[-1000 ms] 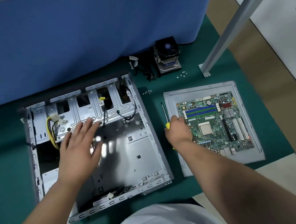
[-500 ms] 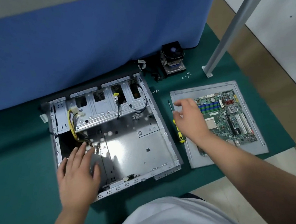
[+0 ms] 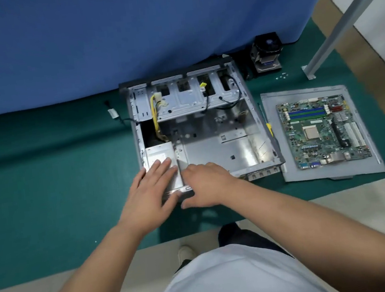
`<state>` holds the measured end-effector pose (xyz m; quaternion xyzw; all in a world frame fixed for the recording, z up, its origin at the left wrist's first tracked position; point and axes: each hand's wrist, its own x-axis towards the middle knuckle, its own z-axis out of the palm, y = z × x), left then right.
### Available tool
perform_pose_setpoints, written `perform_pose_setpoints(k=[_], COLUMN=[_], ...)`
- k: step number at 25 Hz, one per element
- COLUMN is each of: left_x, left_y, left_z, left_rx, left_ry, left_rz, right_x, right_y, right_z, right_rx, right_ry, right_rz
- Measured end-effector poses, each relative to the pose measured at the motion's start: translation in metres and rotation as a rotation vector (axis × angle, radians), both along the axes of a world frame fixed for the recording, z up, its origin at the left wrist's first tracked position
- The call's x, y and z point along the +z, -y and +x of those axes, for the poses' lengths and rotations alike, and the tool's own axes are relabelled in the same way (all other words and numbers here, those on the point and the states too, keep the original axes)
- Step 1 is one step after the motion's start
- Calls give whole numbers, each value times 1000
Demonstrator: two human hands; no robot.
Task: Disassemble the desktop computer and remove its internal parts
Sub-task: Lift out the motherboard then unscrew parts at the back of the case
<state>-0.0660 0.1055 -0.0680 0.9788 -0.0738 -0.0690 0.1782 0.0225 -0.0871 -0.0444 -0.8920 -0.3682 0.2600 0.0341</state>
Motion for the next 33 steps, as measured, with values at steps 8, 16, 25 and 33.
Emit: perform_pose_setpoints(k=[8,16,25,33], left_x=[-12,-22,-35,-22], left_y=[3,3,6,2], left_z=[-14,-18,-17,-16], left_rx=[31,25,62,40], left_ry=[-12,64,258,76], left_rz=[93,62,108,-122], right_x=[-21,-23,-35,-32], right_y=[-18,-17,-23,-20], right_z=[-26,-31,-36,-31], right_rx=[-74,-57,-133,-105], right_ry=[392,499,567,533], right_rz=[-39,-44,-82,-30])
